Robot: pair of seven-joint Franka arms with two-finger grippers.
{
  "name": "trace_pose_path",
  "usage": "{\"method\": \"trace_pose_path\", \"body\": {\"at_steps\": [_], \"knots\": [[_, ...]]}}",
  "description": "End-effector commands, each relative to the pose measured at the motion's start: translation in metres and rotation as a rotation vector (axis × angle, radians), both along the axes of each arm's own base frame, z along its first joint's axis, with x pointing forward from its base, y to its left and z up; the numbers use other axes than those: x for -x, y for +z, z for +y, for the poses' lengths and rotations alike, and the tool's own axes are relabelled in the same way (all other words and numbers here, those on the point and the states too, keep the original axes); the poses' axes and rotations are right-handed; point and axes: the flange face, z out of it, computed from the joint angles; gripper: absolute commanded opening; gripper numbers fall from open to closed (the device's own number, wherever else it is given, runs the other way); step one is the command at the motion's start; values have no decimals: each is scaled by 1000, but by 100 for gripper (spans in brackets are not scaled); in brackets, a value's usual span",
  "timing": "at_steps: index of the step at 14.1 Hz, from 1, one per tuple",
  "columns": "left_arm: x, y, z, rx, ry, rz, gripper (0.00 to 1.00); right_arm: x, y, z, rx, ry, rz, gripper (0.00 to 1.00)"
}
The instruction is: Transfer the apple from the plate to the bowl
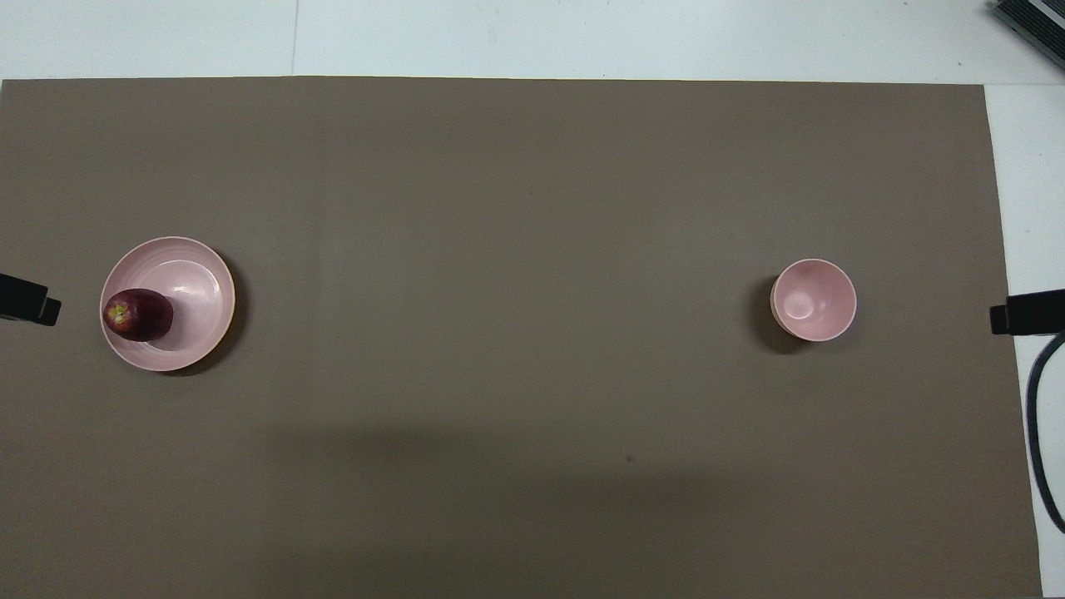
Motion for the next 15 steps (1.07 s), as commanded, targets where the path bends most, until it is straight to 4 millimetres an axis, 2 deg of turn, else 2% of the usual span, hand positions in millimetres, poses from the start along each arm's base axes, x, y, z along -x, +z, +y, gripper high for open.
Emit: {"method": "trace_pose_path", "body": {"at_steps": [1, 15], "knots": [[7, 0, -3, -3, 7, 5, 100, 4, 0, -3, -16, 21, -13, 100], [13, -1, 0, 1, 5, 11, 100, 5, -2, -2, -16, 22, -5, 100]]}}
